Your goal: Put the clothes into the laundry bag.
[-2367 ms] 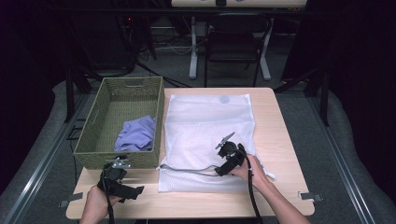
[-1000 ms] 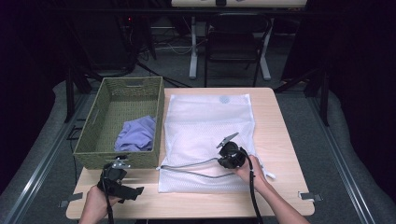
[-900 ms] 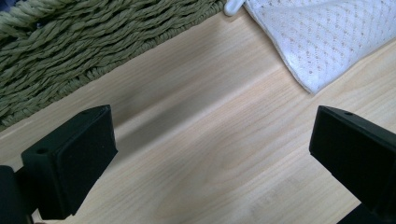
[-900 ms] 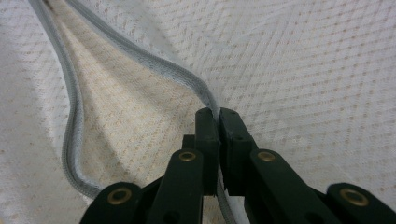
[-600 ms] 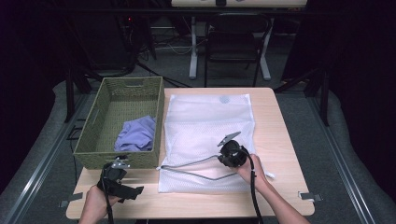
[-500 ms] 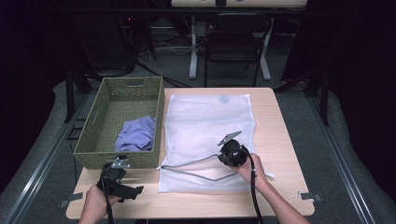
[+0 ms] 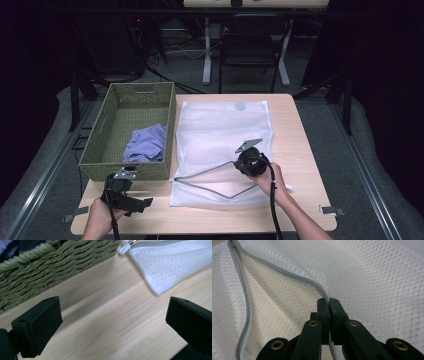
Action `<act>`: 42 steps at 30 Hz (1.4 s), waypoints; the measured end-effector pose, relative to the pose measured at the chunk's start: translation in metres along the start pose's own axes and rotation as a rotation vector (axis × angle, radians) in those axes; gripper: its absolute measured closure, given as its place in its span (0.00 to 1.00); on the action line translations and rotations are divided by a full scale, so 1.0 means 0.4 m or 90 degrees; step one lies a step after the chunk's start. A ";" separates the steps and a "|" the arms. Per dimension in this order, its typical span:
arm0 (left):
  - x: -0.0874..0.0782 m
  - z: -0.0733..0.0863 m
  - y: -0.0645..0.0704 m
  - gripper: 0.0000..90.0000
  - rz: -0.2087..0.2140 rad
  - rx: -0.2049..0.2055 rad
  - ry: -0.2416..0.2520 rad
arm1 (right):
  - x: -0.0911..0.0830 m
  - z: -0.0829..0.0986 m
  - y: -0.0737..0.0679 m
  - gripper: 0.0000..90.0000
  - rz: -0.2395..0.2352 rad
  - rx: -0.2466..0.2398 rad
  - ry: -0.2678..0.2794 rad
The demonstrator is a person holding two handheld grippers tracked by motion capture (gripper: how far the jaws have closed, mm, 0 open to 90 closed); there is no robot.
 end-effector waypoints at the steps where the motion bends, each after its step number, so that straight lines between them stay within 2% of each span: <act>1: -0.005 -0.001 0.002 0.01 -0.003 0.006 0.001 | -0.002 0.000 0.000 0.98 0.000 -0.001 0.001; 10: -0.058 -0.008 0.009 0.00 0.024 0.010 0.027 | -0.016 -0.001 0.001 0.98 0.001 -0.006 0.017; 12: -0.077 -0.014 0.014 0.00 0.021 0.019 0.037 | -0.015 -0.001 0.003 0.98 0.000 -0.007 0.016; 15: -0.111 -0.028 0.020 0.00 0.009 0.018 0.060 | -0.010 0.000 0.005 0.98 -0.002 -0.003 0.010; 20: -0.151 -0.064 0.009 0.00 -0.016 0.028 0.068 | -0.008 0.001 0.005 0.98 -0.001 -0.006 0.009; 25: -0.180 -0.106 -0.009 0.00 -0.034 0.043 0.059 | -0.007 0.002 0.005 0.98 0.004 -0.011 0.008; 31: -0.198 -0.163 -0.045 0.00 -0.039 0.041 0.050 | -0.007 0.002 0.005 0.98 0.004 -0.011 0.008; 36: -0.204 -0.216 -0.074 0.00 -0.047 0.037 0.041 | -0.006 0.004 0.003 0.98 -0.002 -0.009 0.008; 42: -0.188 -0.272 -0.107 0.00 -0.048 0.035 0.012 | -0.005 0.005 0.006 0.98 -0.002 -0.015 0.007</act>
Point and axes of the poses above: each handheld gripper's, and its own axes: x roughly forward along the jaws, z roughly out of its underside, y roughly to its right, the point moved 2 cm from there along x, roughly forward along the jaws, and after that the axes turned 14 degrees about -y, right-handed, at the moved point
